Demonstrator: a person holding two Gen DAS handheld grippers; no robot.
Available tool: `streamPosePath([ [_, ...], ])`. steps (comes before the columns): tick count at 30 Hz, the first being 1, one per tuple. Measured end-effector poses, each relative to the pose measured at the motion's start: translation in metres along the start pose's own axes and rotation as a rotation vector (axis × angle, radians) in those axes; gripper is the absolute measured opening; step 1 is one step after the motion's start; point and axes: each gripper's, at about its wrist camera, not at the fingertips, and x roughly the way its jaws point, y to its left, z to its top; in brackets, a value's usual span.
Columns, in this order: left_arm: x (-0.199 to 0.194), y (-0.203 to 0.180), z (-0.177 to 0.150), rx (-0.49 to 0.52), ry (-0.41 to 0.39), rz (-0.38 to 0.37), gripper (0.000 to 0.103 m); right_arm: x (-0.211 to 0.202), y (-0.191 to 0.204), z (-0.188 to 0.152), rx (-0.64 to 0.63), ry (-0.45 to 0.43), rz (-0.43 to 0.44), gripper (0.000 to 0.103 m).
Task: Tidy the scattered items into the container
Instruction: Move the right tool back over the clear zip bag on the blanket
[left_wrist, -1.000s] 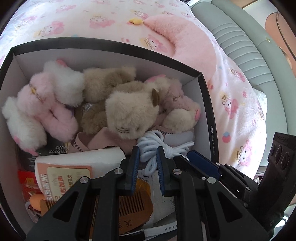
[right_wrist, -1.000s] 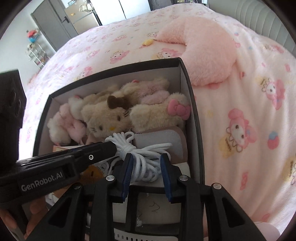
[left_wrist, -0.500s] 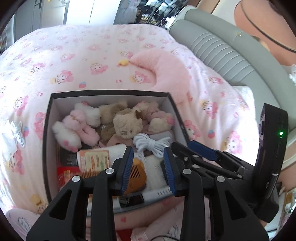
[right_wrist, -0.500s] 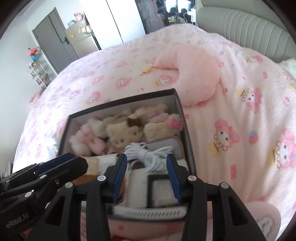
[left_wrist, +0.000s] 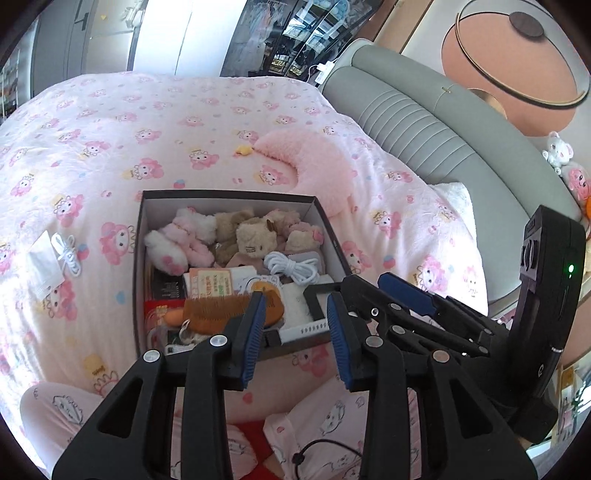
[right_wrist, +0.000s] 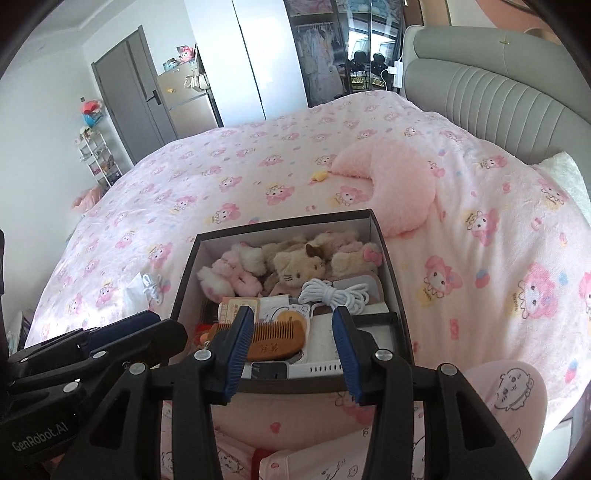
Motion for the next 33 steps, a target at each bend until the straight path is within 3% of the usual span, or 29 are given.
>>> streamPosePath([
  [6, -0.010, 0.008, -0.011, -0.005, -0.010, 0.027, 0.034, 0.001, 0.012, -0.010, -0.009, 0.030, 0.024, 0.040],
  [18, -0.024, 0.037, -0.020, -0.023, -0.038, 0.028, 0.034, 0.001, 0.044, -0.015, -0.070, 0.037, -0.008, 0.040],
  [27, -0.043, 0.075, -0.024, -0.072, -0.055, 0.124, 0.034, 0.018, 0.087, -0.014, -0.131, 0.062, 0.032, 0.040],
  [33, -0.063, 0.124, -0.031, -0.160, -0.071, 0.201, 0.033, 0.041, 0.136, -0.012, -0.212, 0.099, 0.137, 0.040],
])
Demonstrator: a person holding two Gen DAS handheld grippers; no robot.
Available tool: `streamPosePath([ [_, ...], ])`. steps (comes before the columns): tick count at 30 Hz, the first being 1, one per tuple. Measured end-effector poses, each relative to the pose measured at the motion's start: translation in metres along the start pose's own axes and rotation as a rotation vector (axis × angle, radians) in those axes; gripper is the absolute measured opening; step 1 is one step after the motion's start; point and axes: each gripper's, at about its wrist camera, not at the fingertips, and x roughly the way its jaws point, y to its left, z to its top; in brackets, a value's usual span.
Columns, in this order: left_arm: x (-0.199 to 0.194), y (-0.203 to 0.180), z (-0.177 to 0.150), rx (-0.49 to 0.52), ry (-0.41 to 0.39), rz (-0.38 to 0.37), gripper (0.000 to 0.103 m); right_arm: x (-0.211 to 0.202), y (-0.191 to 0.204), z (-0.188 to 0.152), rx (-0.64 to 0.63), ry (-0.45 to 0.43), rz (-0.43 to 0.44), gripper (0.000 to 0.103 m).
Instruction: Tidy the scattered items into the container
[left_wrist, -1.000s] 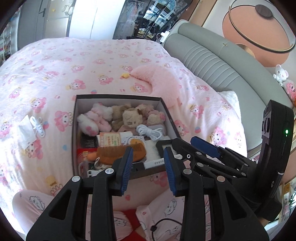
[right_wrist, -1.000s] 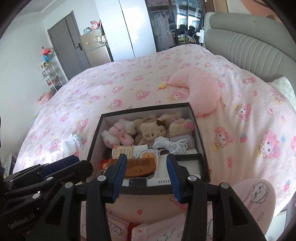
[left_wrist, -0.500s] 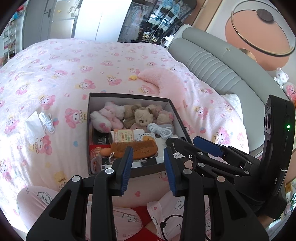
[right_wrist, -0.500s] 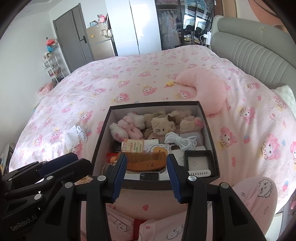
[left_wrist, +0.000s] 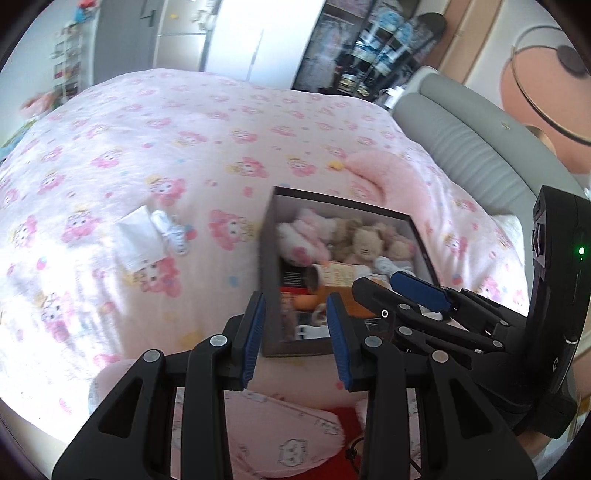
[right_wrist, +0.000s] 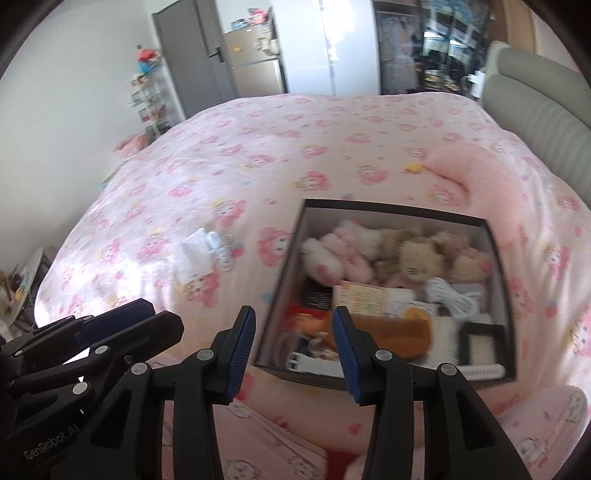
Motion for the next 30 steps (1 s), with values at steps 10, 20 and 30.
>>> streamPosePath([
  [10, 0.010, 0.097, 0.003, -0.168, 0.002, 0.069, 0.033, 0.071, 0.068, 0.018, -0.076, 0.113, 0.120, 0.040],
  [20, 0.076, 0.181, 0.019, -0.323, 0.068, 0.066, 0.034, 0.175, 0.101, 0.039, -0.026, 0.248, 0.155, 0.040],
  [30, 0.170, 0.272, 0.031, -0.490, 0.212, 0.039, 0.035, 0.277, 0.104, 0.037, 0.101, 0.358, 0.144, 0.040],
])
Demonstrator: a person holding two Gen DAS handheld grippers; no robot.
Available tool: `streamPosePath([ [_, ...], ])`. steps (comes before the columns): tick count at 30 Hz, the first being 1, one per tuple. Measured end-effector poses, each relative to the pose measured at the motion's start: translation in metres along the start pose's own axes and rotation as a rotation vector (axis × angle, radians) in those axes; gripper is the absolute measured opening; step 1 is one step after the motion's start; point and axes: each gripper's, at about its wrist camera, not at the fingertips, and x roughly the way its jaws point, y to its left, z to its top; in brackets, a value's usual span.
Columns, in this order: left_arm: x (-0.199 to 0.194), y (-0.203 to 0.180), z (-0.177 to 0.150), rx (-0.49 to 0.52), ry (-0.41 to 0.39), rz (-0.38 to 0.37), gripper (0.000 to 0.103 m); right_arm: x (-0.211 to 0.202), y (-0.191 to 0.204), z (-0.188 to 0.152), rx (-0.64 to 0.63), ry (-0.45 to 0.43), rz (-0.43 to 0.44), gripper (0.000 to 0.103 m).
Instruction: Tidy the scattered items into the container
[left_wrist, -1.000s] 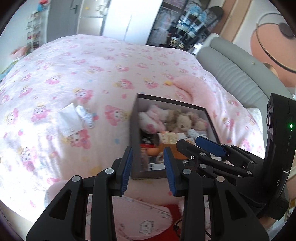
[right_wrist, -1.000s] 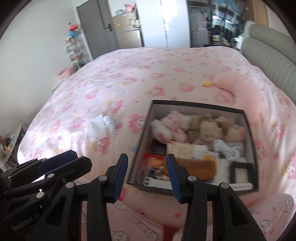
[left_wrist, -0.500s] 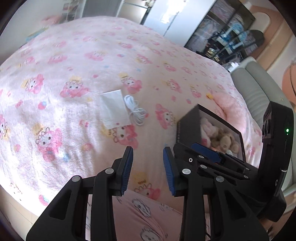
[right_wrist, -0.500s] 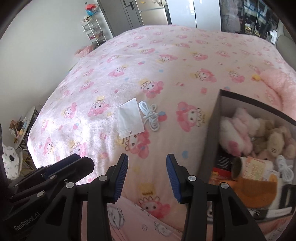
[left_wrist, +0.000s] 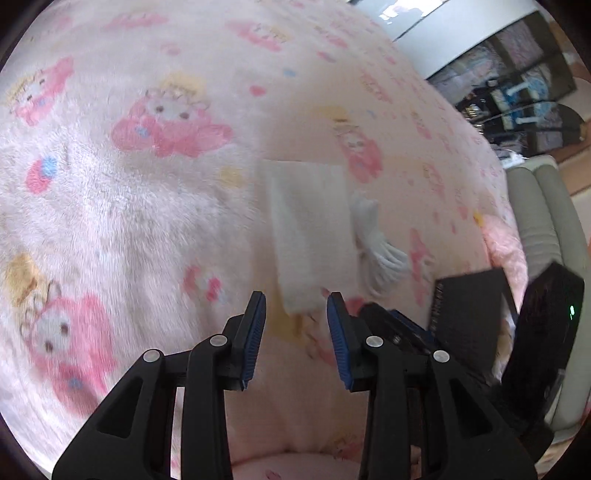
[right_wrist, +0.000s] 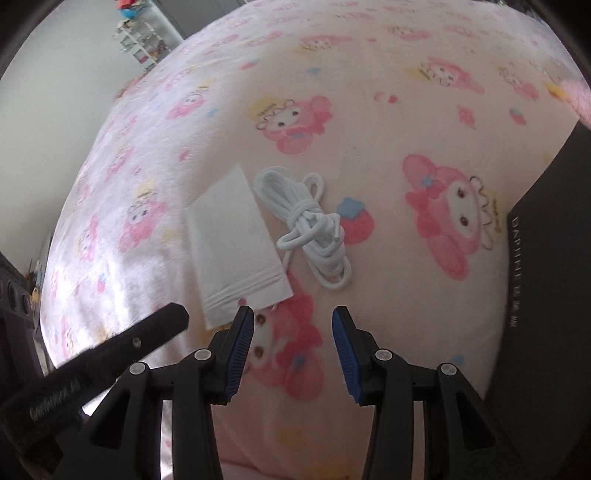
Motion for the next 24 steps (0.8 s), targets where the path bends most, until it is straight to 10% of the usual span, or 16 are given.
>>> streamPosePath([
  [7, 0.036, 0.011, 0.017, -0.062, 0.066, -0.091, 0.040, 0.022, -0.003, 0.008, 0.003, 0.002, 0.030, 0.042],
  [12, 0.030, 0.004, 0.010, -0.067, 0.070, -0.148, 0.006, 0.022, 0.003, 0.007, -0.015, -0.012, 0.049, 0.042],
  [24, -0.049, 0.016, -0.053, -0.097, -0.034, -0.136, 0.001, -0.019, 0.019, -0.036, -0.119, 0.025, 0.120, 0.042],
])
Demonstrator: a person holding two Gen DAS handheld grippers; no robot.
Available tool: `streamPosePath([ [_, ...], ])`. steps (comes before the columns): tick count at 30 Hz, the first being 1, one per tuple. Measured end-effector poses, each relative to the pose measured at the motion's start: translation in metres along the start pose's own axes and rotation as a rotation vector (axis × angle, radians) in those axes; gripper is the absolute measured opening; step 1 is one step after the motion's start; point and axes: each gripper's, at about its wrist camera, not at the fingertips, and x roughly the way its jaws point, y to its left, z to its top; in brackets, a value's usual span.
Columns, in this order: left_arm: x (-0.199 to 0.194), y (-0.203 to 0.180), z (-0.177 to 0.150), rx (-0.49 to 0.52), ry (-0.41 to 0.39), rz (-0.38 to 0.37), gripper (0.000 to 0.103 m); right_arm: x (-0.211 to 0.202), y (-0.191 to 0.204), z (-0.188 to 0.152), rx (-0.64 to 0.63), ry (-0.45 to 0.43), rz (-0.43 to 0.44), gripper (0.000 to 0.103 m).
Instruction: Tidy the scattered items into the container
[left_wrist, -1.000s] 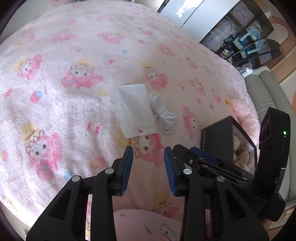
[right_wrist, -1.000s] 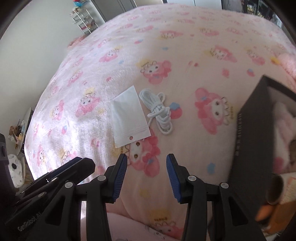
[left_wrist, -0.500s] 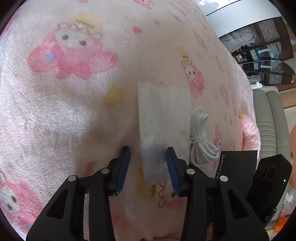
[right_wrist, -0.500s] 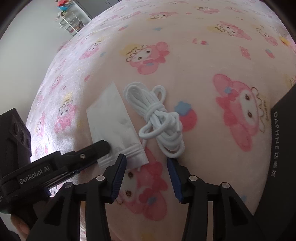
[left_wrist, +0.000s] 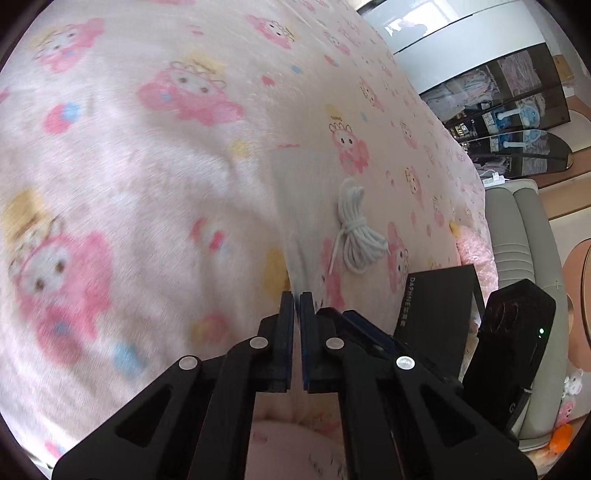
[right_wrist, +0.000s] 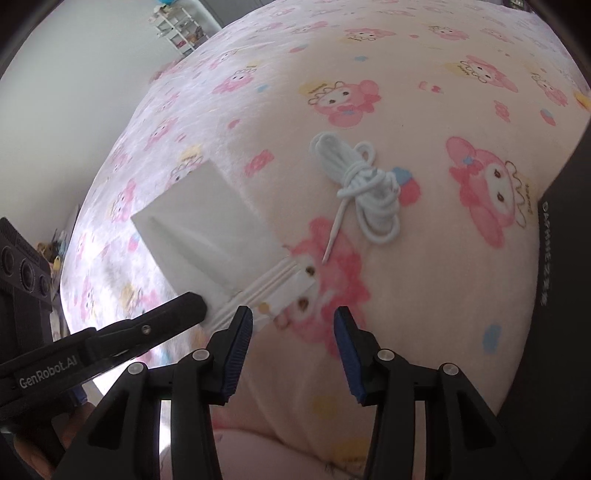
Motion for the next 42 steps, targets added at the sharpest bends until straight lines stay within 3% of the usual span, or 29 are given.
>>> streamPosePath([
  [4, -0.023, 0.010, -0.016, -0.012, -0.016, 0.025, 0.001, -0.012, 0.008, -0.017, -0.015, 0.020, -0.007, 0.042],
  [9, -0.023, 0.015, -0.026, -0.017, 0.006, 0.061, 0.001, -0.012, 0.016, -0.029, -0.037, 0.047, -0.023, 0.042],
  [15, -0.017, -0.006, -0.024, 0.006, 0.024, 0.029, 0.001, -0.012, 0.016, -0.039, -0.047, 0.075, -0.021, 0.042],
  [19, 0.005, -0.037, -0.012, 0.083, 0.056, 0.002, 0.005, -0.011, 0.004, -0.042, -0.036, 0.095, -0.065, 0.042],
  [21, 0.019, -0.050, -0.003, 0.121, 0.079, 0.003, 0.017, -0.011, -0.003, -0.041, -0.016, 0.098, -0.078, 0.042],
  [25, 0.033, -0.066, 0.013, 0.169, 0.087, -0.021, 0.022, -0.012, -0.013, -0.040, 0.003, 0.095, -0.075, 0.043],
  [28, 0.024, -0.059, 0.025, 0.155, 0.036, -0.016, 0.024, -0.011, -0.020, -0.036, 0.031, 0.086, -0.045, 0.043],
  [31, 0.026, -0.039, 0.041, 0.125, 0.005, 0.034, 0.032, -0.011, -0.023, -0.031, 0.062, 0.060, -0.013, 0.043],
  [35, 0.053, -0.017, 0.062, 0.096, 0.026, 0.112, 0.032, -0.002, -0.028, -0.027, 0.083, 0.078, 0.000, 0.043],
  [42, 0.087, -0.018, 0.087, 0.129, 0.043, 0.115, 0.032, 0.013, -0.033, -0.022, 0.104, 0.074, 0.037, 0.043],
])
